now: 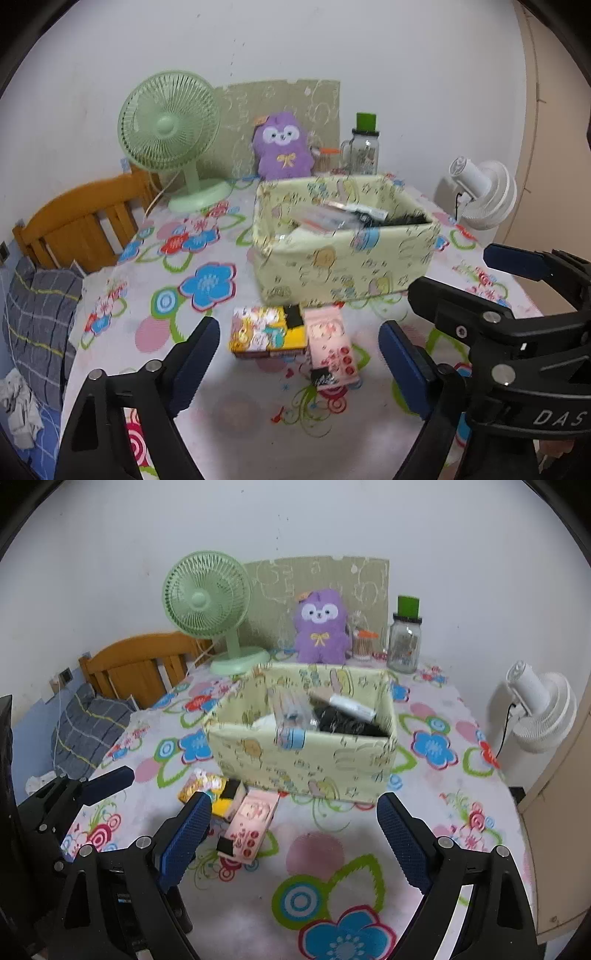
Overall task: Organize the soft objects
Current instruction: 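Withdraw both tools from the box toward the small boxes on the table, then move the left tool to the yellow cartoon box while the right tool approaches the pink packet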
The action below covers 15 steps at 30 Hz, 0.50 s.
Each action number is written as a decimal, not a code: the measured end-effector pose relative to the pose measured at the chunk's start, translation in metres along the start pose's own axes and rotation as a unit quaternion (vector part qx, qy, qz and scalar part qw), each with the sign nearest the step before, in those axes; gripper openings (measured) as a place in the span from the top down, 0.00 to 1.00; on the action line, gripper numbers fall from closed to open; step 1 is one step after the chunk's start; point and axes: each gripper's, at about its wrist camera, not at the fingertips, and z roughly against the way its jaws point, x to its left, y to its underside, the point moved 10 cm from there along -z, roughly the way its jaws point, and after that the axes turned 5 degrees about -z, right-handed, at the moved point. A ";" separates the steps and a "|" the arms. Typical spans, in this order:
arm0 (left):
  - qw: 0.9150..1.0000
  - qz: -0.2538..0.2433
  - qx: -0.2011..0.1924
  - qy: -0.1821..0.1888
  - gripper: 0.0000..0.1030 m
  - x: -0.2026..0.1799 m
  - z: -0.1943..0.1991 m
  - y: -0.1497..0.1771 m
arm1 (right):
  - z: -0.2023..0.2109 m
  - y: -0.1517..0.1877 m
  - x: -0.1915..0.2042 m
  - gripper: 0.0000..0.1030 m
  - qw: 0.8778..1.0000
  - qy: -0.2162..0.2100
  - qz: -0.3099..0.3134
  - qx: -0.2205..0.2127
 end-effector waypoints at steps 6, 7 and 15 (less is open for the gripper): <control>1.000 0.003 0.023 -0.003 0.18 0.008 -0.017 0.018 | -0.020 0.017 0.002 0.10 1.000 0.004 -0.011 0.021; 1.000 0.003 0.026 -0.003 0.18 0.009 -0.020 0.020 | -0.023 0.019 0.002 0.10 1.000 0.005 -0.013 0.023; 0.999 0.002 0.052 -0.010 0.20 0.021 -0.042 0.036 | -0.052 0.031 0.008 0.10 0.998 0.004 -0.023 0.051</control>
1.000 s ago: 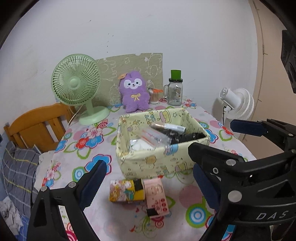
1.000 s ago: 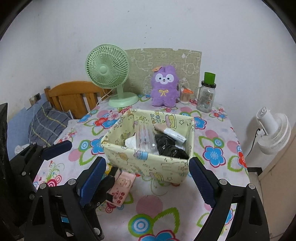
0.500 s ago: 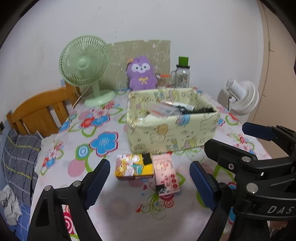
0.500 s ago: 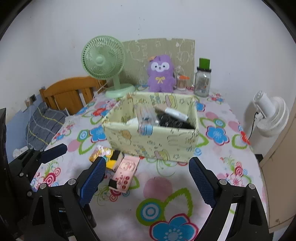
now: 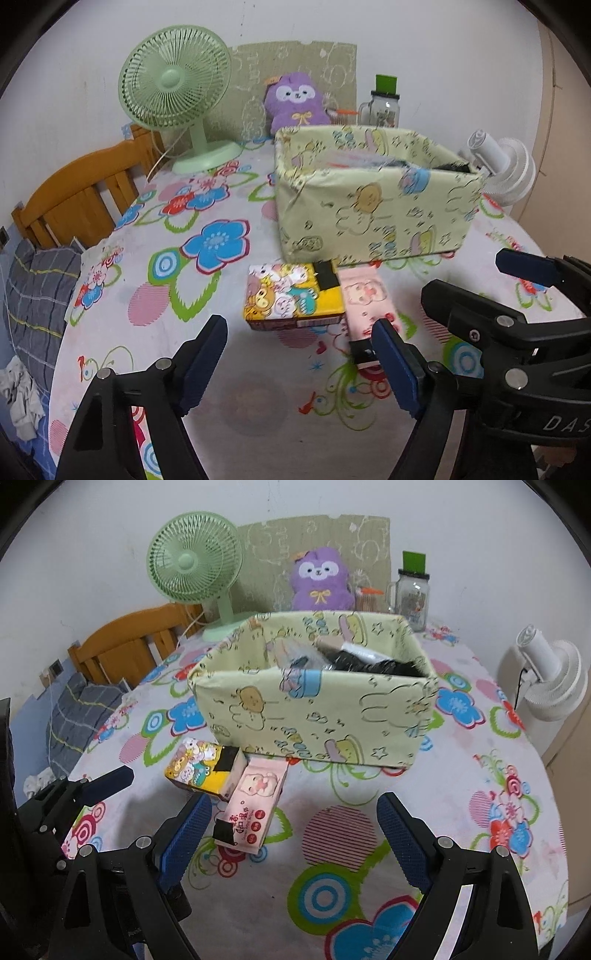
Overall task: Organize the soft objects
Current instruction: 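Move the left tool to the yellow cartoon box while the right tool approaches the pink packet, then grasp the yellow cartoon box with the left tool while the right tool grasps the pink packet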
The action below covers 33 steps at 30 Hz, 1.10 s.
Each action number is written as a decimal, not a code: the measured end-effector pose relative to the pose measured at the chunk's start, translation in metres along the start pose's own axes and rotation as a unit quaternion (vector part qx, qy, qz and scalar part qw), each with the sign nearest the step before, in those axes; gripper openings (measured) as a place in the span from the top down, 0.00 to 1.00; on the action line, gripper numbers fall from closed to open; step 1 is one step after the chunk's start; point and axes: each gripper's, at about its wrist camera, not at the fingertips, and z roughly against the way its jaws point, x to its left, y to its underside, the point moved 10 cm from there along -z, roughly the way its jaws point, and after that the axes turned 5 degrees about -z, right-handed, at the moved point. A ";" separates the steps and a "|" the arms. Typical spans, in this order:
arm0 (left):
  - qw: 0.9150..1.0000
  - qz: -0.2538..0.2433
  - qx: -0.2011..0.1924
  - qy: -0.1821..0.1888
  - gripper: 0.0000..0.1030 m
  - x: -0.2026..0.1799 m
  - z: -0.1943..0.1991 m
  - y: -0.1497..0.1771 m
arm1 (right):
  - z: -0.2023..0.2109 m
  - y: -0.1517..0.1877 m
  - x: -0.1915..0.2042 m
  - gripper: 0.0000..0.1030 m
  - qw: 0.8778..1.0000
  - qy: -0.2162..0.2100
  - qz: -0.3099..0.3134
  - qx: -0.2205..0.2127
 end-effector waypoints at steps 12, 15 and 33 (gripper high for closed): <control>1.000 -0.005 0.030 -0.007 0.22 0.012 -0.026 0.016 | -0.042 0.014 0.016 0.16 0.999 0.006 0.009 0.039; 0.999 -0.008 0.043 -0.003 0.22 0.010 -0.034 0.022 | -0.051 0.017 0.021 0.20 0.999 0.007 0.017 0.050; 0.999 -0.025 0.041 0.002 0.21 0.003 -0.035 0.023 | -0.072 0.024 0.033 0.59 0.997 0.011 0.033 0.076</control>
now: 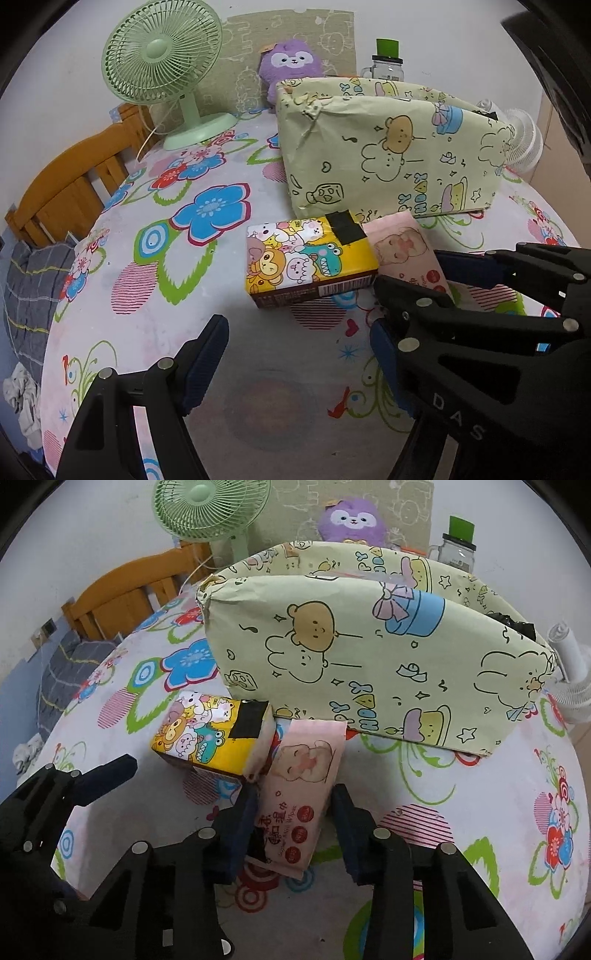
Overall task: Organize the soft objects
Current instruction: 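Grasp the yellow cartoon box with the left tool while the right tool grasps the pink packet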
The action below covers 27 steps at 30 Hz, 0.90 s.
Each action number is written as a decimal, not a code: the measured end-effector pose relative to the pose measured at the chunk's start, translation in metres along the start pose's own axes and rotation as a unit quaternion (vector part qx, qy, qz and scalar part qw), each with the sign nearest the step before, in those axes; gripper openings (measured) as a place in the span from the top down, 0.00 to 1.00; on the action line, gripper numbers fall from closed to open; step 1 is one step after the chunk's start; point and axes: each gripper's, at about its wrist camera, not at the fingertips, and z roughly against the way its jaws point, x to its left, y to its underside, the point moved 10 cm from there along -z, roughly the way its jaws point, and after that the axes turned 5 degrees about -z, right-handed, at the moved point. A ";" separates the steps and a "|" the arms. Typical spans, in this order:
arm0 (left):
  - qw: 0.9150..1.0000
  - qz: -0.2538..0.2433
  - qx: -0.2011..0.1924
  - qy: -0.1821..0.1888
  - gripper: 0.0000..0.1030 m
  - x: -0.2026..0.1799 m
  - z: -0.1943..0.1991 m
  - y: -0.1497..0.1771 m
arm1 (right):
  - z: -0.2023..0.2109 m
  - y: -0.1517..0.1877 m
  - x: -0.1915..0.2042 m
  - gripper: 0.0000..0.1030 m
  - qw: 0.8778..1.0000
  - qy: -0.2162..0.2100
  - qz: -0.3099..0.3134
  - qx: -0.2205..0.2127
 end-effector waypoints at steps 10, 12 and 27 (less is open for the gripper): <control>1.000 0.011 0.002 0.007 0.20 -0.007 -0.009 -0.013 | 0.010 -0.004 -0.023 0.66 1.000 0.005 -0.021 -0.010; 1.000 0.021 0.004 0.008 0.20 -0.006 -0.013 -0.016 | 0.011 -0.006 -0.028 0.69 1.000 0.006 -0.026 -0.014; 1.000 0.021 0.001 0.008 0.24 -0.014 -0.024 -0.029 | 0.018 -0.008 -0.050 0.74 0.998 -0.009 -0.055 -0.014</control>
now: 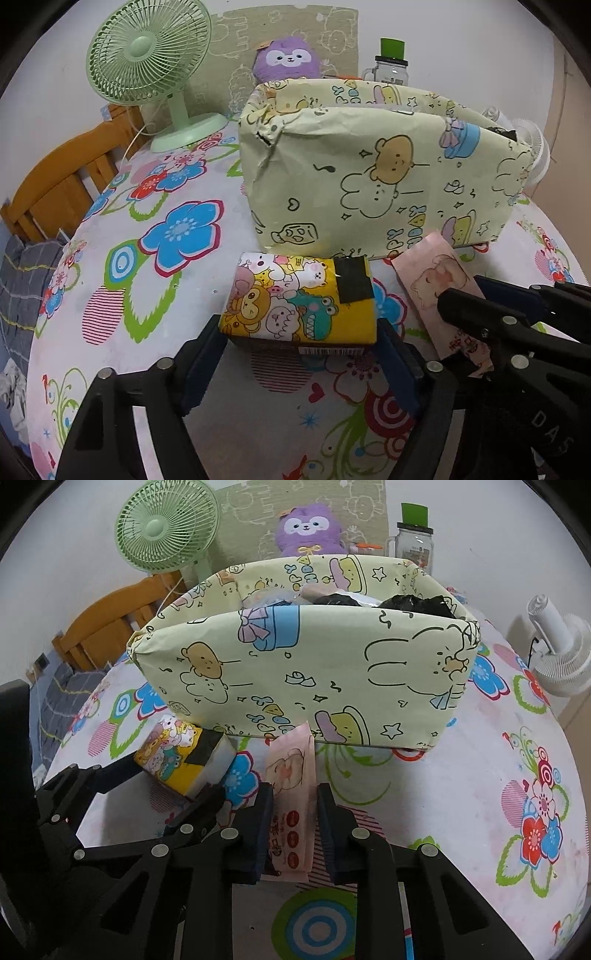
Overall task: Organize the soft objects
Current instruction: 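Grasp the yellow cartoon box with the left tool while the right tool grasps the pink packet, then lift the yellow cartoon box with the left tool while the right tool lifts the pink packet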
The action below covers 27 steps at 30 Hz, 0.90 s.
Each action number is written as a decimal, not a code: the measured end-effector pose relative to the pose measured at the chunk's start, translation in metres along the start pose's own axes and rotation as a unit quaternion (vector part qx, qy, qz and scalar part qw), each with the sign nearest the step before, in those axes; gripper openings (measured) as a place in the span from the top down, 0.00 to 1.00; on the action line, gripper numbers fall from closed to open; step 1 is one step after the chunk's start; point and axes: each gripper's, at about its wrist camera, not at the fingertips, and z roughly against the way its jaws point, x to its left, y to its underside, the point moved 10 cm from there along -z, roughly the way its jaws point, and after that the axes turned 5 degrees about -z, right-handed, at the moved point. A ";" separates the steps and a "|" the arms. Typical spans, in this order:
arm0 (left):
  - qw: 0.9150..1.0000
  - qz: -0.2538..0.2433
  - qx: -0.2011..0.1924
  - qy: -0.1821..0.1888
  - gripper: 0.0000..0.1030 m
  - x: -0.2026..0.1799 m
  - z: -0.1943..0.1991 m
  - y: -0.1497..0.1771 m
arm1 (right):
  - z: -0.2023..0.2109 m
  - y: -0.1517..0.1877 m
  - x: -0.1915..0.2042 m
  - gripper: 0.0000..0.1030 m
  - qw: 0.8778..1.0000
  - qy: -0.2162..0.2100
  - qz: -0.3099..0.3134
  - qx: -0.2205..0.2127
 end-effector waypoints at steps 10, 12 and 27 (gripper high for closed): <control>1.000 -0.003 -0.015 0.004 0.28 -0.007 0.013 0.000 | 0.010 0.001 0.006 0.82 1.000 -0.003 0.006 -0.010; 1.000 -0.004 -0.021 0.004 0.28 -0.009 0.019 -0.001 | 0.015 0.001 0.008 0.84 1.000 -0.003 0.009 -0.015; 0.998 -0.009 -0.059 -0.002 0.28 -0.022 0.062 -0.012 | 0.059 -0.002 0.009 0.86 0.998 0.007 0.020 -0.054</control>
